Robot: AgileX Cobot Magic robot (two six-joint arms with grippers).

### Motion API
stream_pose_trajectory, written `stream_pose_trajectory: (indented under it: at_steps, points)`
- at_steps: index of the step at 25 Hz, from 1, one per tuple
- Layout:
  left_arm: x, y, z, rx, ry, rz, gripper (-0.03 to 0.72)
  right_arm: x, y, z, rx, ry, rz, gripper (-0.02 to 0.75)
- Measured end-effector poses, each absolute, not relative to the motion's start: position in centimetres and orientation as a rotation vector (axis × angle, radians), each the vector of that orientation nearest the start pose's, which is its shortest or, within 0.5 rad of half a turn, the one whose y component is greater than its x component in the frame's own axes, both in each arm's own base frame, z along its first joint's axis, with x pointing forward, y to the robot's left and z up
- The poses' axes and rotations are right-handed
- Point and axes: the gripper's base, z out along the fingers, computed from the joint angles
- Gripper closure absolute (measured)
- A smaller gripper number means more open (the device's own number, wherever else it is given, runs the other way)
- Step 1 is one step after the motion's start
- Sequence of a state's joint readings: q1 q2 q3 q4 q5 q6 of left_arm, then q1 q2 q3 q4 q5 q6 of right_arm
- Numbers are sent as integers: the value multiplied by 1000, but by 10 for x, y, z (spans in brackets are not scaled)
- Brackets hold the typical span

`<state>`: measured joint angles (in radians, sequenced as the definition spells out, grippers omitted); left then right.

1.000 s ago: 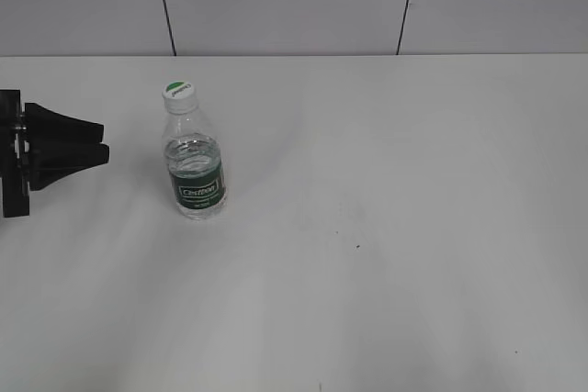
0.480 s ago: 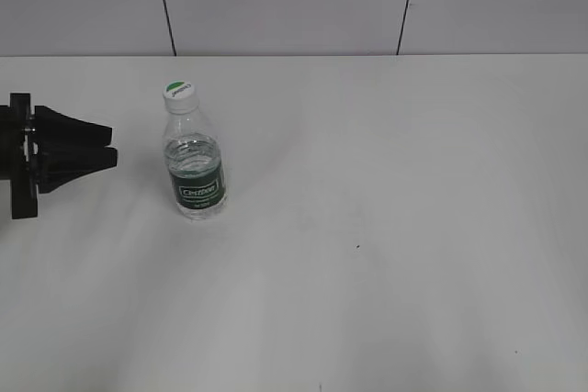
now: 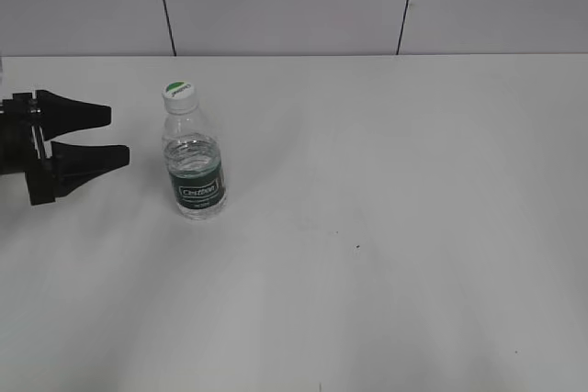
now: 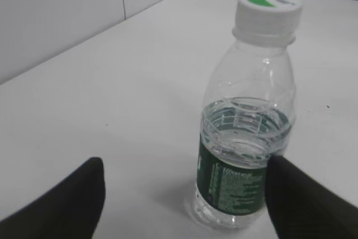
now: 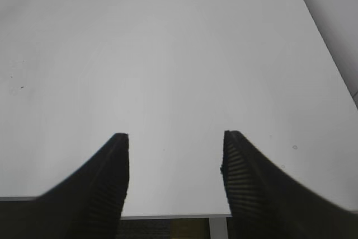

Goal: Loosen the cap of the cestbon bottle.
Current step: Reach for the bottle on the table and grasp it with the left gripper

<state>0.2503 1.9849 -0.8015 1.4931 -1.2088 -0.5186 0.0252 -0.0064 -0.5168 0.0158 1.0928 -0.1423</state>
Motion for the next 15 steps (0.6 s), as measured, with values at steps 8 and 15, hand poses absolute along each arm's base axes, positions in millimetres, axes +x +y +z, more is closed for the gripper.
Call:
stream_pose_trajectory:
  at_steps: [8, 15]
  points:
    - [319, -20, 99, 913, 1711, -829, 142, -9, 1, 279, -173, 2046, -54, 325]
    - [319, -24, 89, 903, 1731, -855, 214, -9, 1, 279, -173, 2046, -54, 326]
